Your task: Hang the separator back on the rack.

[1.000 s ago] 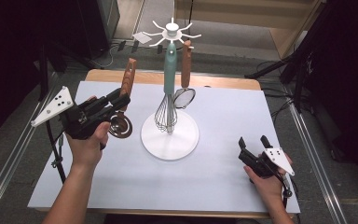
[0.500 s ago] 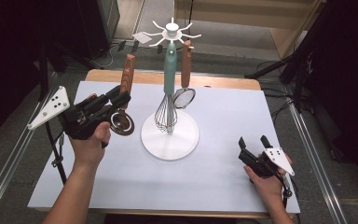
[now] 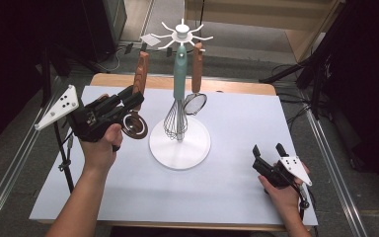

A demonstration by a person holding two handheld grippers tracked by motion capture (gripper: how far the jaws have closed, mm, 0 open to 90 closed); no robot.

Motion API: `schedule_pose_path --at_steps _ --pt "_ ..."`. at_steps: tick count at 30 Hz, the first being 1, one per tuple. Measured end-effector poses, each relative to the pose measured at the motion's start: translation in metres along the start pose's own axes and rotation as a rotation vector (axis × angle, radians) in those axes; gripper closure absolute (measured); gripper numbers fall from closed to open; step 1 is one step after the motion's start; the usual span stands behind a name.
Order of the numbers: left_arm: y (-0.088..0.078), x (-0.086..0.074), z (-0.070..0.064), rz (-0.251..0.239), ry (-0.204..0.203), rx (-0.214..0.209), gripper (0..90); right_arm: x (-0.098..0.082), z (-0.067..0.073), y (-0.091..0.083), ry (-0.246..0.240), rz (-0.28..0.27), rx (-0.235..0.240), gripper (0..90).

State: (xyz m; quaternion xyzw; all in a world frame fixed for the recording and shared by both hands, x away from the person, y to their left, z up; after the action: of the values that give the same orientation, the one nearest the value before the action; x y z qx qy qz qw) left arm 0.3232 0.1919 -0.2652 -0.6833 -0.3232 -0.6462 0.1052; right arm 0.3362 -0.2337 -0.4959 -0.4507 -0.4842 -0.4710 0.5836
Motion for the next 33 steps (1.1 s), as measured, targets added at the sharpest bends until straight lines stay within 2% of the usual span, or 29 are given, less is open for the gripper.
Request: schedule_pose_path --at_steps 7,18,27,33 --pt "0.006 0.004 -0.001 -0.014 0.004 -0.017 72.5 0.0 0.0 0.0 0.0 -0.002 0.001 16.3" --pt "0.017 0.008 -0.003 -0.01 0.014 -0.045 72.4 0.0 0.0 0.0 0.0 -0.004 0.001 16.3" --pt "0.024 0.009 -0.001 -0.014 -0.009 -0.061 72.4 0.0 0.0 0.0 0.001 -0.004 0.002 16.3" --pt "0.024 0.009 -0.003 -0.019 -0.005 -0.078 72.4 0.0 0.0 0.0 0.003 -0.003 0.002 16.3"
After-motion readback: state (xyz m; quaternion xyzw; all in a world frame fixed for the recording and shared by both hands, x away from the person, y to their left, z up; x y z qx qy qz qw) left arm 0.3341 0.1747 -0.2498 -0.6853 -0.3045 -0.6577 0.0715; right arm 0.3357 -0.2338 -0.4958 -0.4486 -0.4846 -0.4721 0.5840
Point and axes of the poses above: each handheld gripper's, and its own axes: y roughly forward along the jaws, x roughly out of its top, z roughly to its left, the point moved 5 cm from there along y, roughly forward along the jaws, and after that the axes turned 5 degrees about -z, right-handed, at the moved point
